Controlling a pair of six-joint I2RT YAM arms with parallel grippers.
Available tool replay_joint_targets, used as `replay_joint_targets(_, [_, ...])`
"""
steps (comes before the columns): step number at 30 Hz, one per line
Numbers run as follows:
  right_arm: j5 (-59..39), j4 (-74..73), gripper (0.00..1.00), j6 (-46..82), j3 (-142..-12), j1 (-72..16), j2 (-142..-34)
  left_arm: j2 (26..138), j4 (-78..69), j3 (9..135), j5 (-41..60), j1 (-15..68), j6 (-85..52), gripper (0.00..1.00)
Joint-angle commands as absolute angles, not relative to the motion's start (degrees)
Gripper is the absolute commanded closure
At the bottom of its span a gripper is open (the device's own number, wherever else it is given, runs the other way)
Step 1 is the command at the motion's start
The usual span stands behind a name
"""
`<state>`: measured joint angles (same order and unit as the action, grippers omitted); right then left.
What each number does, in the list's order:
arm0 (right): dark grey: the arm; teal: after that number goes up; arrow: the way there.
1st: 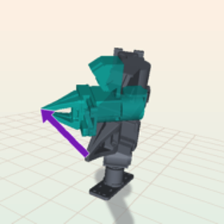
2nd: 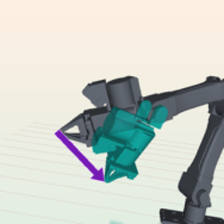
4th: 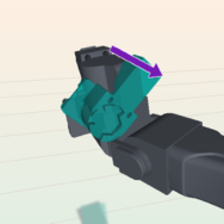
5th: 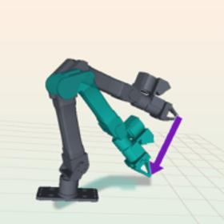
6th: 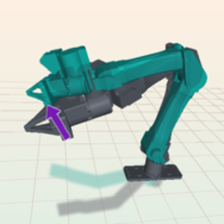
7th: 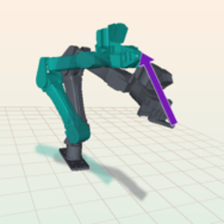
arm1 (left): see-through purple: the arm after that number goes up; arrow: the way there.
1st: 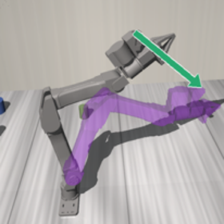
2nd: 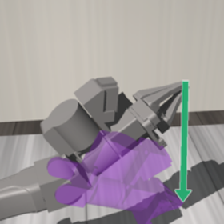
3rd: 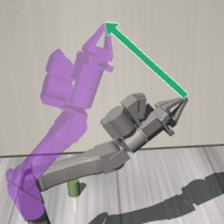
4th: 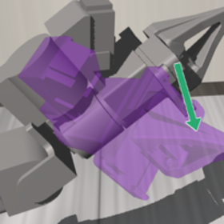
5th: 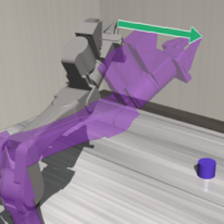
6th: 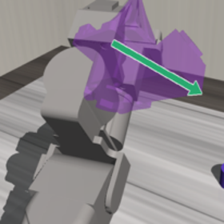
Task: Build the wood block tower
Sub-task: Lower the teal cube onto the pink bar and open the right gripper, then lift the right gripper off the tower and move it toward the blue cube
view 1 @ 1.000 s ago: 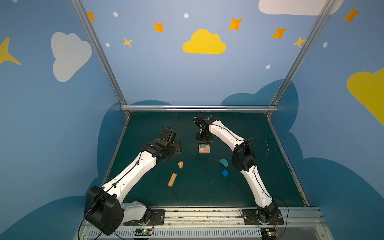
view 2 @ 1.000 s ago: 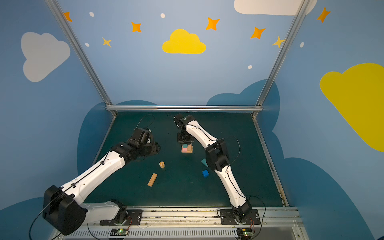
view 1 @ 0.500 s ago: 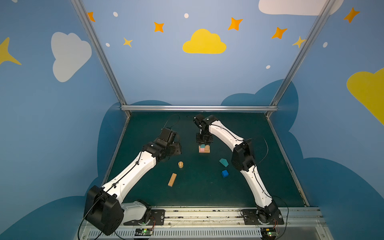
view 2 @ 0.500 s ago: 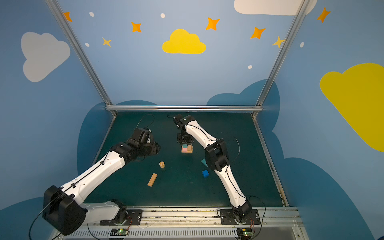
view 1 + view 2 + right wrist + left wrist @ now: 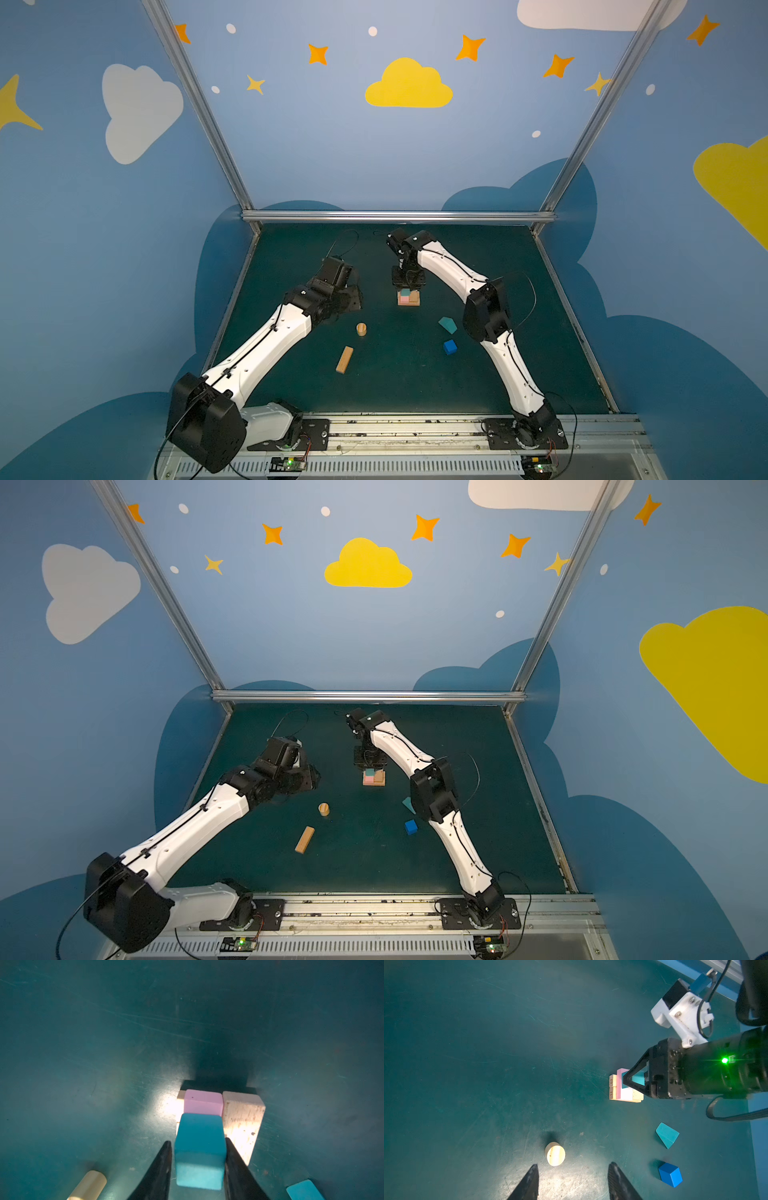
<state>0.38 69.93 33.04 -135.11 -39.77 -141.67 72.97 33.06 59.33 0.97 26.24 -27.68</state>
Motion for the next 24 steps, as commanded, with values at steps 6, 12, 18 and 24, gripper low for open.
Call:
replay_joint_targets(6, [0.0,71.41,0.61,33.93,-136.55,-40.25,-141.61,71.98,33.65,59.14,1.01,25.93,-27.73,0.46])
replay_joint_targets(12, [0.57,71.76,0.53,34.1,-136.32,-40.34,-141.24,71.94,33.51,59.06,1.4,25.94,-27.75,0.46])
replay_joint_targets(18, [1.75,71.94,0.4,34.0,-136.11,-40.15,-140.07,71.8,33.62,59.15,1.58,25.93,-27.78,0.46])
replay_joint_targets(24, [2.46,71.85,0.28,33.16,-136.07,-39.81,-137.46,71.52,33.6,59.12,1.58,25.93,-27.9,0.46])
